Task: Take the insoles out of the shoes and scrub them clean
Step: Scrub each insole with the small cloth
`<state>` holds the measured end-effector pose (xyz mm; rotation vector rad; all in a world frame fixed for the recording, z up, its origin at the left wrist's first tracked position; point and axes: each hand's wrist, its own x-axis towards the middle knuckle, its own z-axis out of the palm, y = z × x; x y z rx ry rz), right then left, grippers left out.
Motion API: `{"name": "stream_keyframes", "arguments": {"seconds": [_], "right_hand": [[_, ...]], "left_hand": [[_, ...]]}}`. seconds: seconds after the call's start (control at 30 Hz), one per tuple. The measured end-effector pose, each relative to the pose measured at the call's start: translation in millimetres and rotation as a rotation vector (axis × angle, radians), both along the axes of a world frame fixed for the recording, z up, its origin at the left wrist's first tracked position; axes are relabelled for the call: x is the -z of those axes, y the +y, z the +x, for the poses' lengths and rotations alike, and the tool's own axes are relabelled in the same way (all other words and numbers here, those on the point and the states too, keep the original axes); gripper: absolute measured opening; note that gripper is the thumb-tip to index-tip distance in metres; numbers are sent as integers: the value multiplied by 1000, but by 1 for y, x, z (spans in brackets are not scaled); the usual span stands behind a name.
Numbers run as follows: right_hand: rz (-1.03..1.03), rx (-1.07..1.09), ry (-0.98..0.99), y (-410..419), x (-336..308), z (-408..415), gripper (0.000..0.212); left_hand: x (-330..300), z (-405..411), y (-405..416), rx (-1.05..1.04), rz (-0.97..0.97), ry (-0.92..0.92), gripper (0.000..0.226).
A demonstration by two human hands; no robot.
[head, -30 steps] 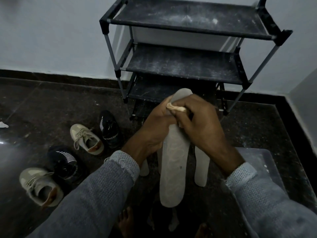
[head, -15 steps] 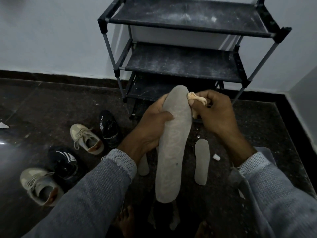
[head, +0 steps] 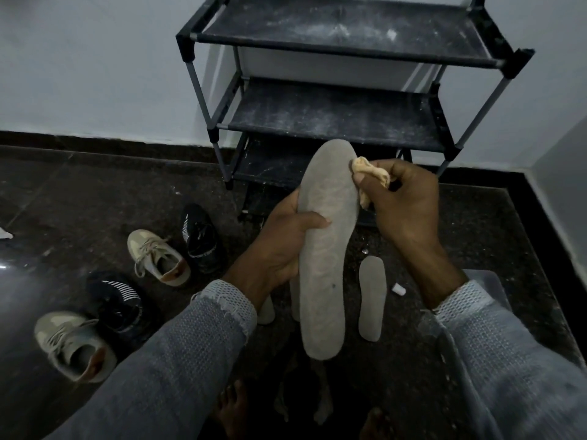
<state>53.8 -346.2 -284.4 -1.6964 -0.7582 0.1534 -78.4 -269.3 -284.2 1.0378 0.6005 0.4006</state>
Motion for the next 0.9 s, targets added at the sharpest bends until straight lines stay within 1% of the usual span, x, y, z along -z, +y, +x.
{"name": "stream_keyframes", "arguments": {"seconds": [0.07, 0.13, 0.27, 0.33, 0.47, 0.53, 0.6, 0.7, 0.73, 0.77, 0.9], "right_hand": [[-72, 14, -132, 0, 3, 0, 9], [-105, -7, -196, 0, 4, -5, 12], [-127, -176, -326, 3, 1, -32, 12], [-142, -204, -391, 4, 1, -37, 11], [-145, -44, -353, 1, 4, -14, 15], [-124, -8, -317, -3, 4, -8, 16], [-100, -62, -324, -3, 1, -18, 13], [-126, -255, -426, 2, -3, -40, 10], [-140, -276, -443, 4, -3, -43, 9], [-145, -260, -446, 5, -2, -41, 10], [-123, -49, -374, 1, 1, -13, 13]], "left_hand": [[-1, -1, 1, 6, -6, -14, 58], [-2, -2, 1, 17, -9, -34, 57], [-1, -2, 0, -3, -31, -70, 53], [0, -2, 0, -14, -29, -65, 52], [0, -2, 2, -1, 2, -26, 53], [0, -2, 2, 4, 13, -17, 53], [0, -2, 1, 16, 3, -34, 52], [0, -2, 0, 14, -10, -60, 51], [0, -2, -1, 16, -9, -64, 51], [0, -3, -1, 19, -11, -66, 51], [1, -3, 0, 49, -10, -39, 53]]}}
